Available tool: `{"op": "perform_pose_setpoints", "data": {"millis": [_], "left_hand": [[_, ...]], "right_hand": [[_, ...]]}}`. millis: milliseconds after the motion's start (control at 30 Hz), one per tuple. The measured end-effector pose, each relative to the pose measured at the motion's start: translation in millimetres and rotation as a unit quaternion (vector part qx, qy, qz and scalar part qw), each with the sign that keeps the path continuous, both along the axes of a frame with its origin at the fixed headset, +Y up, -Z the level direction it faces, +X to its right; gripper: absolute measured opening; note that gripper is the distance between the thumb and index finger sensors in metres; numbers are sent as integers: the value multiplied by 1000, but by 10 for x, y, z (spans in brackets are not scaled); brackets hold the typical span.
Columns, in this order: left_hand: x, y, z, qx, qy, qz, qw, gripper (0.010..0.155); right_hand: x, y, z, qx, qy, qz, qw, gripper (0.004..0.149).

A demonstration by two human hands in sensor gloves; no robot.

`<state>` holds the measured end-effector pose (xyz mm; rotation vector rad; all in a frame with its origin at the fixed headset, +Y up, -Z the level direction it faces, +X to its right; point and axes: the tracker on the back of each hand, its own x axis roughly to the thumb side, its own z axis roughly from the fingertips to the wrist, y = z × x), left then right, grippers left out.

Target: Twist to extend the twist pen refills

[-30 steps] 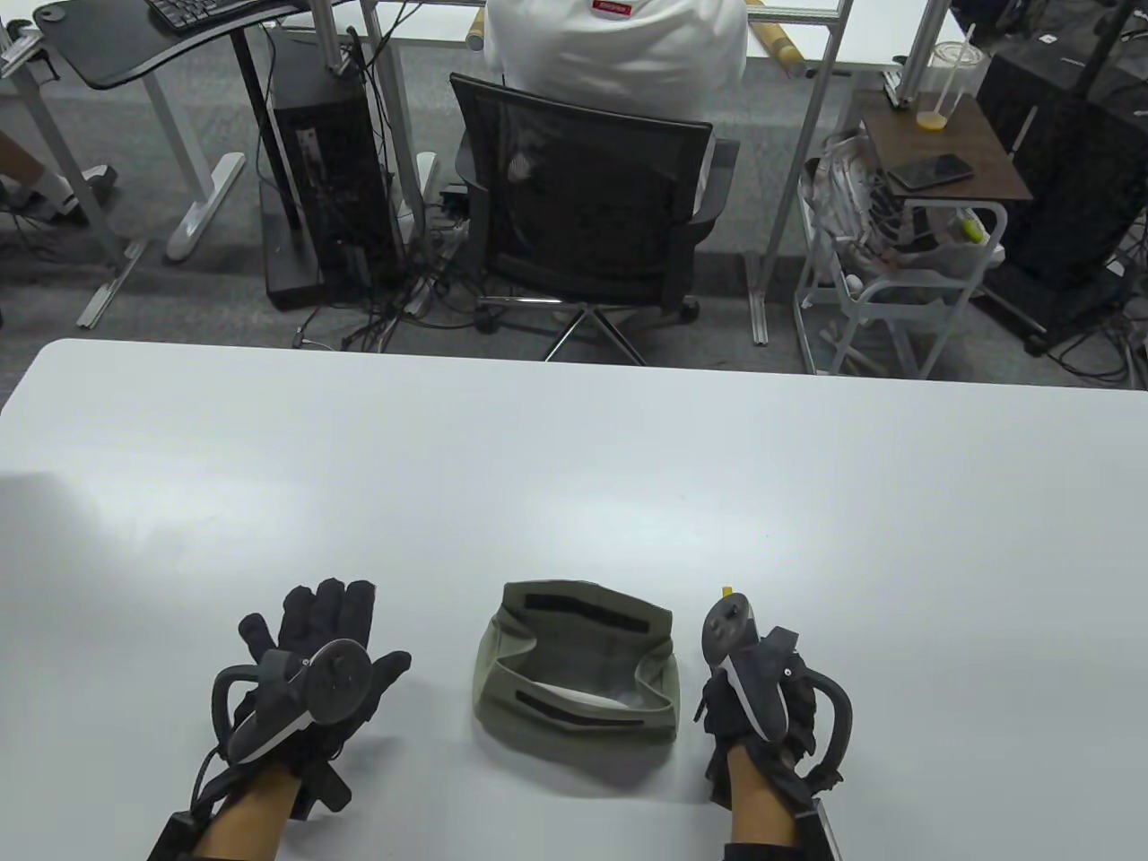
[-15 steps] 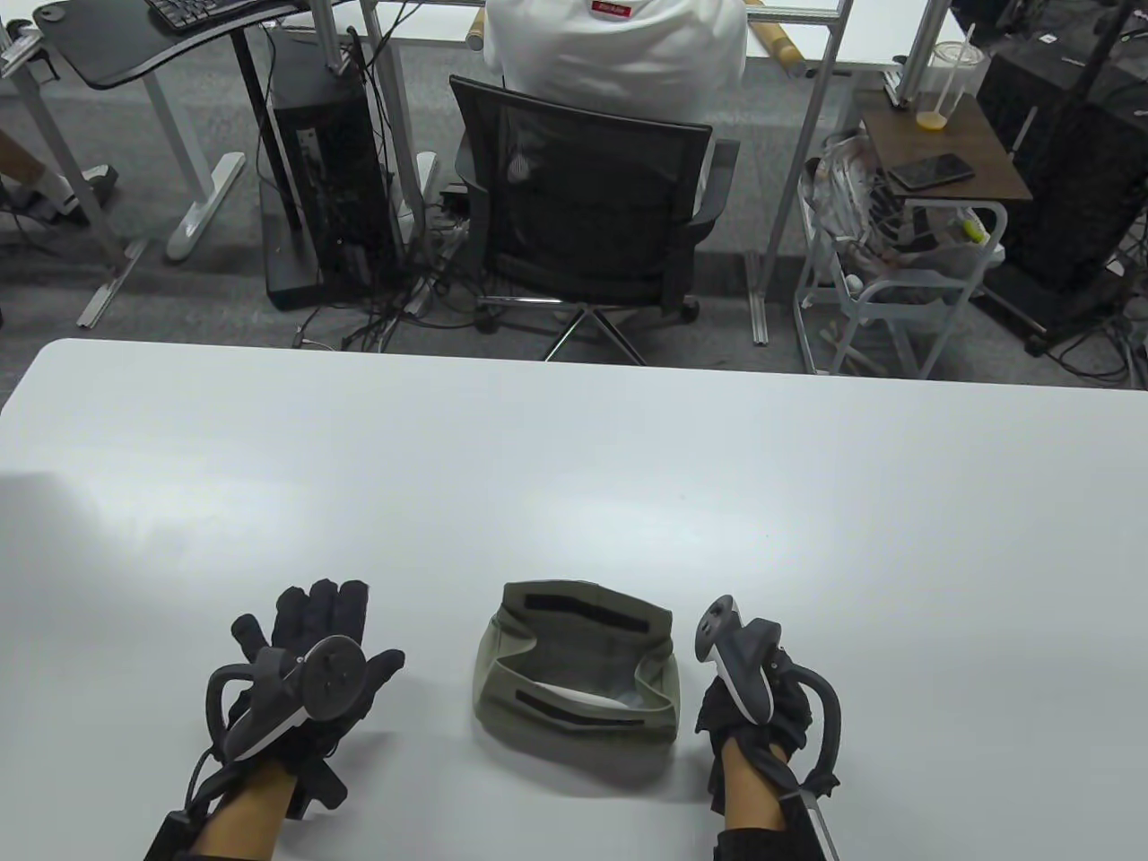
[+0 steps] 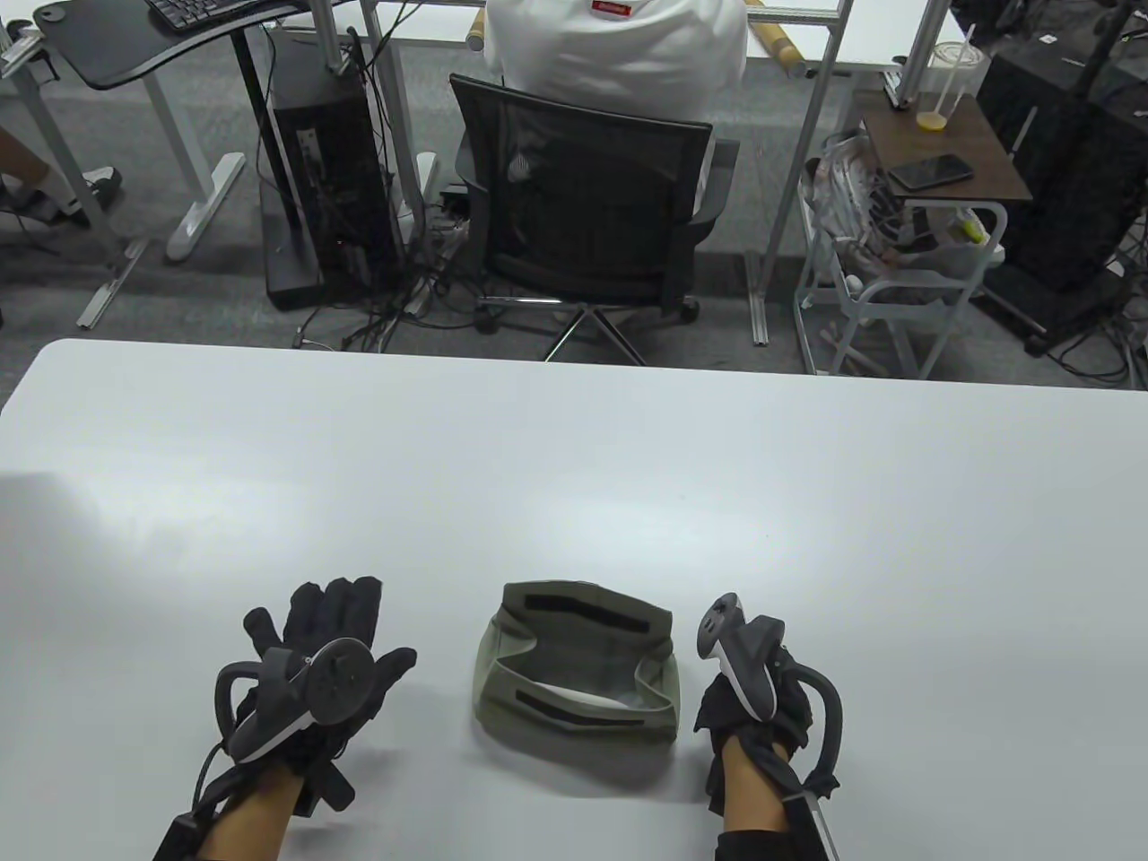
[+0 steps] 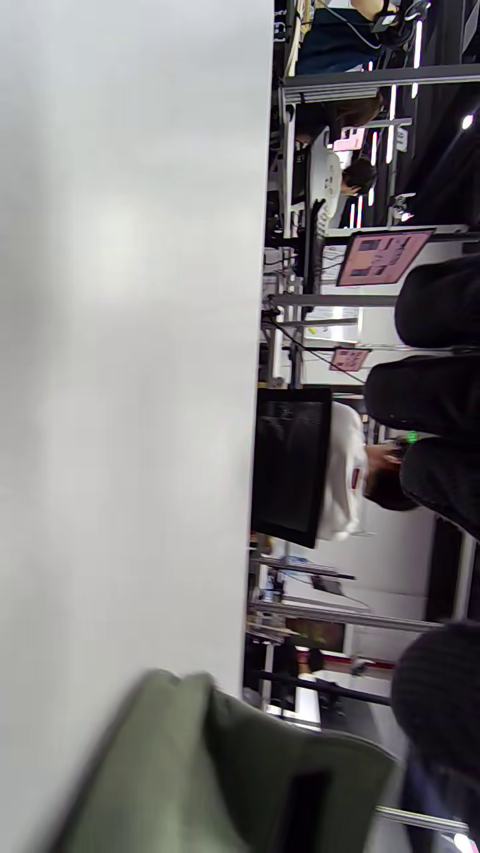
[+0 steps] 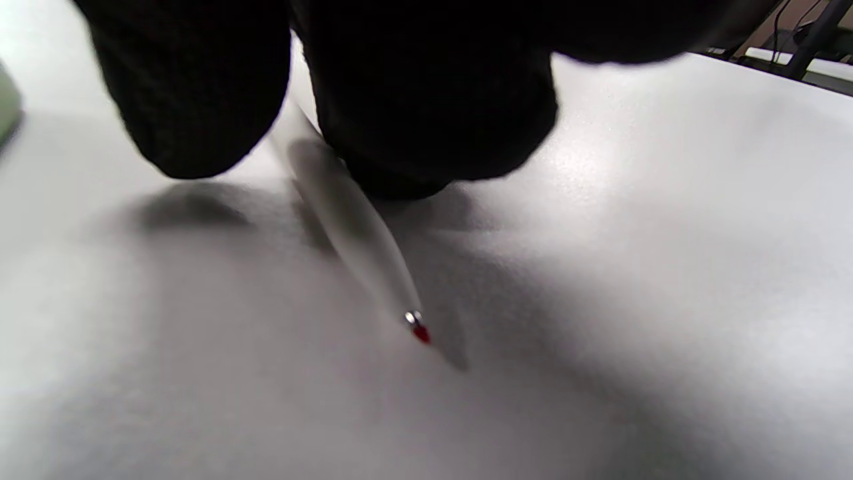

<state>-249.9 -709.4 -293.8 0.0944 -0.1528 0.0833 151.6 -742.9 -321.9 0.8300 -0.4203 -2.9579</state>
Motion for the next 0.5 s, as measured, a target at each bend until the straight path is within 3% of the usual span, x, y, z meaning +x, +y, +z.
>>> {"op": "perform_pose_setpoints", "data": {"millis": [200, 300, 400, 500], "left_hand": [[384, 266, -315, -1, -26, 99, 995, 79], [562, 261, -478, -12, -41, 124, 991, 78], [748, 184, -652, -46, -61, 96, 992, 80], [853, 118, -741, -72, -76, 81, 991, 79]], "right_hand": [[-105, 291, 82, 75, 18, 7, 997, 61], [-204, 461, 140, 130, 34, 21, 991, 60], [-352, 659, 240, 209, 60, 31, 975, 58], [-499, 783, 324, 252, 85, 12, 964, 56]]}}
